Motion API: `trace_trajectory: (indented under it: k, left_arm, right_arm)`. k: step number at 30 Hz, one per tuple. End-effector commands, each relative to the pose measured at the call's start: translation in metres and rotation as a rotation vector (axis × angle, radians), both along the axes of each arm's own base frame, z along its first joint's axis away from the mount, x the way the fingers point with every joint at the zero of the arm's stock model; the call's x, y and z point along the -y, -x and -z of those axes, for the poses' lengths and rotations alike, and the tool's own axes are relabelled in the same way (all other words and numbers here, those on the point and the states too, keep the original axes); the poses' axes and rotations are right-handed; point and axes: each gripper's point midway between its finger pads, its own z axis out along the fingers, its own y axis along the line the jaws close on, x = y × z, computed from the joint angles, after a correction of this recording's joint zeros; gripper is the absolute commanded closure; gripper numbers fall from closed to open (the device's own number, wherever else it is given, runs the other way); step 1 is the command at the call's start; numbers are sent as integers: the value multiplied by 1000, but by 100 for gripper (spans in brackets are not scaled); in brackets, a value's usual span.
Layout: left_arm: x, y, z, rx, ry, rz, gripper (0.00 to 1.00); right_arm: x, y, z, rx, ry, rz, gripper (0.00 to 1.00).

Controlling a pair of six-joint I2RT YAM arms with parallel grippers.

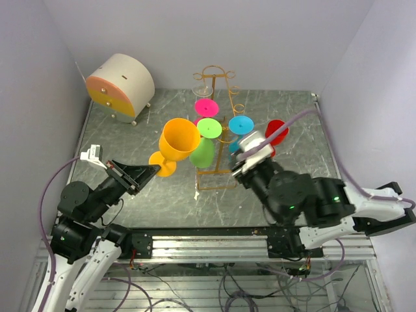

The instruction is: Take the wine glass off the wine glass rack

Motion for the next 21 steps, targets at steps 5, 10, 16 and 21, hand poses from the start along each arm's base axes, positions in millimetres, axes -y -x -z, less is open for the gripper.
trace_trajectory:
  k: [5, 10, 16, 21]
  left_arm:
    - [-18, 7, 1, 97, -130, -83, 93]
    - [-22, 6, 14, 78, -179, -105, 93]
    - [-26, 4, 19, 74, -228, -122, 93]
    - [-27, 2, 20, 75, -272, -125, 93]
  right_arm:
    - [25, -26, -34, -112, -144, 38, 64]
    - [41, -113, -14, -257, -115, 226, 66]
    - [26, -130, -28, -405, -277, -10, 66]
    - [-10, -85, -50, -521, -367, -384, 64]
